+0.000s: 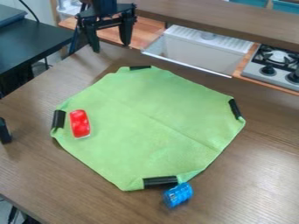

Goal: The red thing moved from cloth to table

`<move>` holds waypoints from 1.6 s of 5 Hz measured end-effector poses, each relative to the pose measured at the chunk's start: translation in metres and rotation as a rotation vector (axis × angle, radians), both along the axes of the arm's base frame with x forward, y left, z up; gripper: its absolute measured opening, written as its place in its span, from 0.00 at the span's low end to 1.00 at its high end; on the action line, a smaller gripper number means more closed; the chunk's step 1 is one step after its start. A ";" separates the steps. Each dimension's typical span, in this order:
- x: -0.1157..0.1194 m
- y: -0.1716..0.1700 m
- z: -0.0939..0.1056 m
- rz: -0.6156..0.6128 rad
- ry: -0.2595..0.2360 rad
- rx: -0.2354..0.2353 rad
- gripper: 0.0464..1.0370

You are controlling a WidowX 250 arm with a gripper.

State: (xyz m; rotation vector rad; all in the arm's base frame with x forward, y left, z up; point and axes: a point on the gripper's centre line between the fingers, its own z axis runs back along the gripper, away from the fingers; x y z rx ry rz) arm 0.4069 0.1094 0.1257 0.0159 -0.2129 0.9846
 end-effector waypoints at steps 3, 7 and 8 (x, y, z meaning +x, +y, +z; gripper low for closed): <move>-0.039 0.002 -0.047 -0.056 0.036 0.004 0.96; -0.093 0.005 -0.063 -0.201 -0.017 0.051 0.96; -0.099 0.007 -0.068 -0.199 -0.004 0.074 0.96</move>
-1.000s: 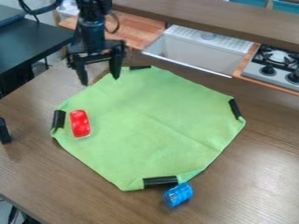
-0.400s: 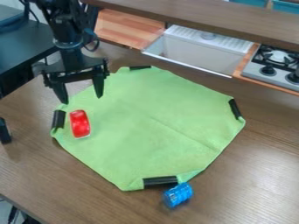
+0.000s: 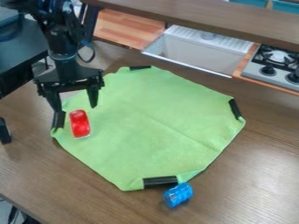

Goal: The red thing moved from cloth to table

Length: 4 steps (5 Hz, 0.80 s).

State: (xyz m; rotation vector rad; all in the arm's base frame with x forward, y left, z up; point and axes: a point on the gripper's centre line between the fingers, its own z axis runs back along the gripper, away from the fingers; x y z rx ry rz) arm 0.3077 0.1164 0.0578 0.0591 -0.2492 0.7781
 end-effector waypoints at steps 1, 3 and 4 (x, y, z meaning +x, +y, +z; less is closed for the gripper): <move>-0.005 0.004 -0.007 0.013 0.002 0.041 0.96; -0.007 0.005 -0.032 0.029 -0.009 0.052 0.96; -0.004 0.006 -0.039 0.057 -0.023 0.036 0.92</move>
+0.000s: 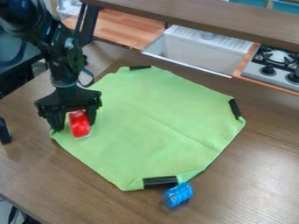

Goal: The red thing moved from cloth to table

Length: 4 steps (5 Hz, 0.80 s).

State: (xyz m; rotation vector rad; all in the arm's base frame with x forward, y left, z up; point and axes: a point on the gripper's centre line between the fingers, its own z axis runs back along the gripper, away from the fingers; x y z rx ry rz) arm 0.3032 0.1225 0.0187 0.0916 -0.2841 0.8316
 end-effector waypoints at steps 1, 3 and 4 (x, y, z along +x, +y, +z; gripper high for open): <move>0.002 0.002 0.000 0.021 -0.029 -0.032 0.63; 0.005 0.000 0.021 0.078 0.004 -0.182 0.53; 0.028 0.011 0.051 0.126 -0.008 -0.206 0.53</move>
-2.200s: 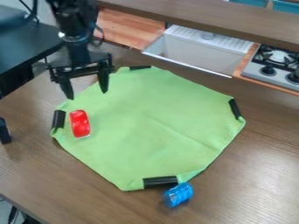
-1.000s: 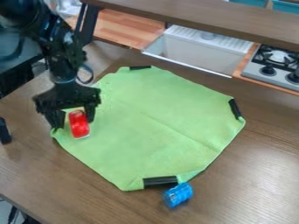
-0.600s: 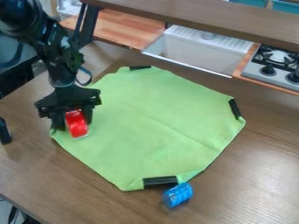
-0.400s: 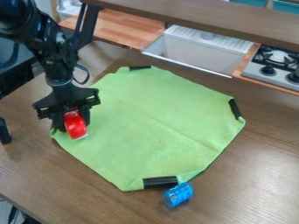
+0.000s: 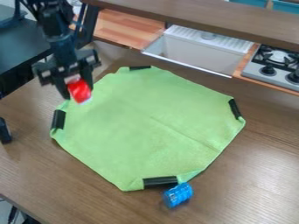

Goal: The red thing moved from cloth to table

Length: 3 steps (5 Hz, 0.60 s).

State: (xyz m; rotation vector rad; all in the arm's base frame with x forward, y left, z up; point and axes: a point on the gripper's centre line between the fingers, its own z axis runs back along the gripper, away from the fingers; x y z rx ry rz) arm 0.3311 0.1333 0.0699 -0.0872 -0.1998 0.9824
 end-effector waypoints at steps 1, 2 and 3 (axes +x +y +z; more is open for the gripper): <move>0.023 0.018 -0.002 0.049 0.021 0.032 0.53; 0.042 0.038 -0.003 0.042 0.008 0.114 0.53; 0.068 0.054 -0.004 0.047 0.000 0.132 0.53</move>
